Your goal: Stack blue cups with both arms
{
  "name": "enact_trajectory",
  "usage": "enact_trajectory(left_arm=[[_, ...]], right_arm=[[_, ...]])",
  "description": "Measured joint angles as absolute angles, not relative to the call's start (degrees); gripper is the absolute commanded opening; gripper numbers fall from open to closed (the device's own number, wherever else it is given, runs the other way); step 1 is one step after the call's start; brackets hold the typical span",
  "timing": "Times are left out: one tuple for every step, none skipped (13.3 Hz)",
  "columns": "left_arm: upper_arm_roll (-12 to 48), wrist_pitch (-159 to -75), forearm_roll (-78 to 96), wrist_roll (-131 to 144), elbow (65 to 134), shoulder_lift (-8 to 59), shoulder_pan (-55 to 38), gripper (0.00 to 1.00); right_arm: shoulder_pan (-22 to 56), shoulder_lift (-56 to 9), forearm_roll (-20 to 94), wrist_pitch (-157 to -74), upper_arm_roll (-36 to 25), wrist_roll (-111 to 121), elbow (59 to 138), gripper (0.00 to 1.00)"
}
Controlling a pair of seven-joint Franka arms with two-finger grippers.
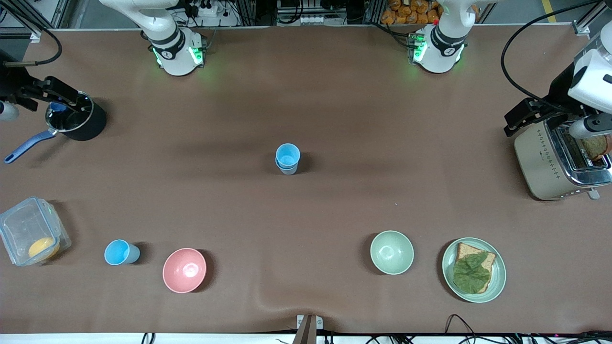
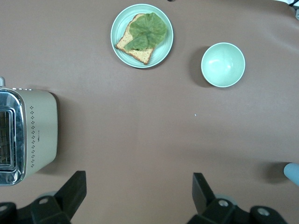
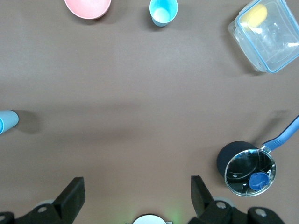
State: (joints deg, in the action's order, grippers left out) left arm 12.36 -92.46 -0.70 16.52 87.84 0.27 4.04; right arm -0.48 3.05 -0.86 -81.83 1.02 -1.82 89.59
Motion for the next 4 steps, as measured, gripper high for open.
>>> enact_trajectory(left_arm=[[11.96, -92.45, -0.70, 15.26, 87.84, 0.27, 3.93, 1.00], [11.09, -92.45, -0.70, 14.31, 87.82, 0.27, 3.62, 1.00], [10.09, -92.26, -0.70, 13.52, 87.78, 0.27, 3.28, 1.00], [9.21, -91.84, -0.70, 13.19, 87.68, 0.28, 2.80, 1.00]], right_arm=[[-0.47, 3.04, -0.71, -81.75, 1.08, -1.82, 89.60, 1.00], [-0.47, 3.00, -0.67, -81.48, 1.10, -1.82, 89.60, 1.00], [-0.47, 2.94, -0.66, -81.00, 1.10, -1.81, 89.60, 1.00], [-0.47, 2.87, -0.65, -80.56, 1.10, -1.80, 89.60, 1.00]])
